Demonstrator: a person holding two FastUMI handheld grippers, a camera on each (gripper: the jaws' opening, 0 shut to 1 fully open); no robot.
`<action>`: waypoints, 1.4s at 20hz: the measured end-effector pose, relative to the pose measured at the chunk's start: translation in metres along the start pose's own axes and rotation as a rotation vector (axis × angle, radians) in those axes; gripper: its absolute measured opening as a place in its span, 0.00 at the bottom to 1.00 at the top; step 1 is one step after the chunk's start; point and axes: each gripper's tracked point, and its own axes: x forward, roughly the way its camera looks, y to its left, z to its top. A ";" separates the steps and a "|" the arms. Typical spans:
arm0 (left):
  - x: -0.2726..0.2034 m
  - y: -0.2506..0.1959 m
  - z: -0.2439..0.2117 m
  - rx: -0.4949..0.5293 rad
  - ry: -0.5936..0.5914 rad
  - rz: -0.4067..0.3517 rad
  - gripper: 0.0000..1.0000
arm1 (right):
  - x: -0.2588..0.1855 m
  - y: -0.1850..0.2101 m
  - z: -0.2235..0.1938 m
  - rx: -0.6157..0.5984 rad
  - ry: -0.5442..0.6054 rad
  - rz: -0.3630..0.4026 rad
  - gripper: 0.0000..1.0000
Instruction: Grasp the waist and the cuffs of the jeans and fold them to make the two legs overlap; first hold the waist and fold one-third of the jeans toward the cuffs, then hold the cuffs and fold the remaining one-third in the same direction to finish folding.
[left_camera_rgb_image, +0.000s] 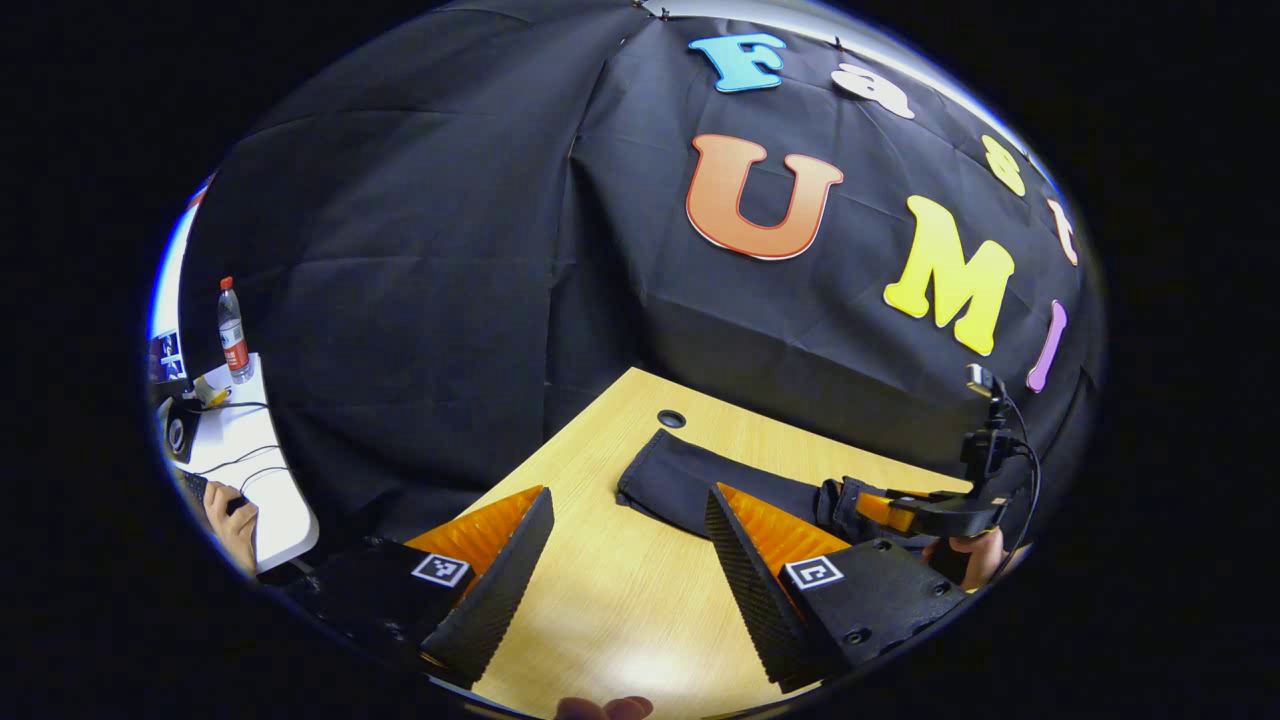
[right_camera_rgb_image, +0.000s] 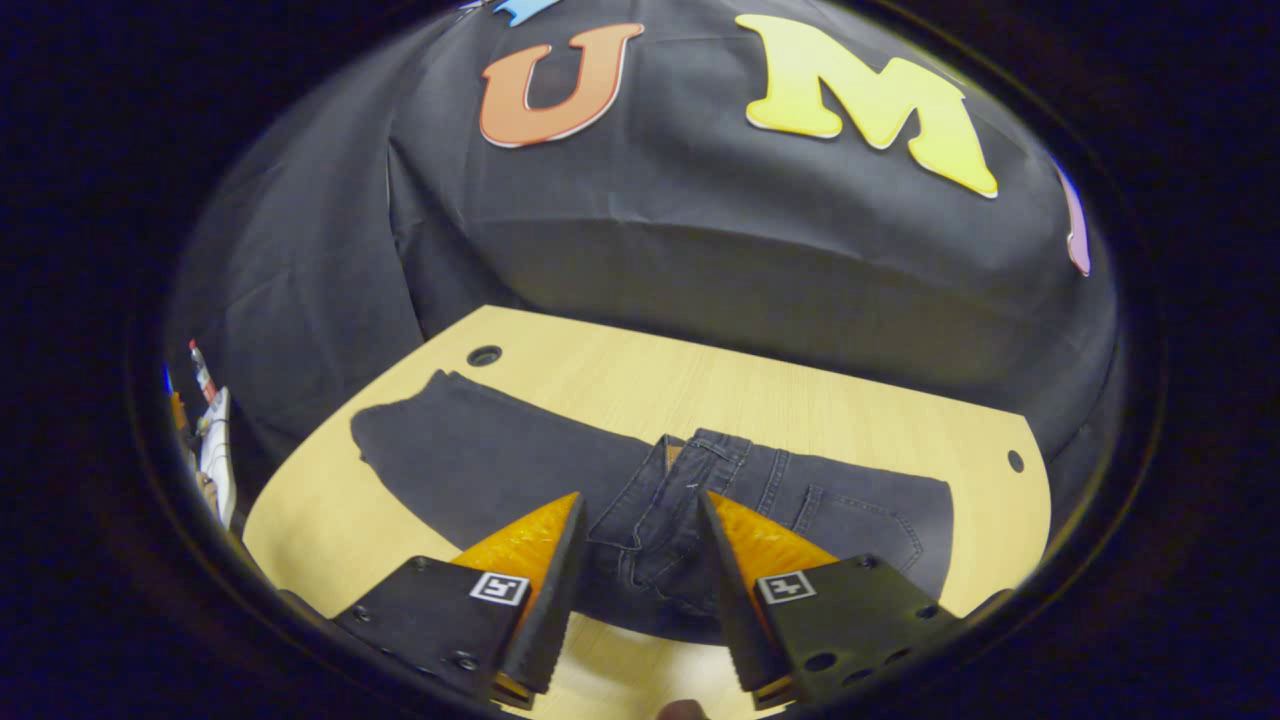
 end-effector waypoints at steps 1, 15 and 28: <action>0.004 -0.004 0.000 -0.020 0.003 -0.009 0.98 | -0.014 -0.002 0.007 0.004 -0.018 0.015 0.72; 0.132 -0.033 -0.054 -0.656 0.197 -0.056 0.98 | -0.177 -0.121 0.021 0.166 -0.078 -0.076 0.88; 0.210 -0.032 -0.109 -0.977 0.349 0.018 0.98 | -0.208 -0.174 -0.015 0.199 -0.011 -0.203 0.88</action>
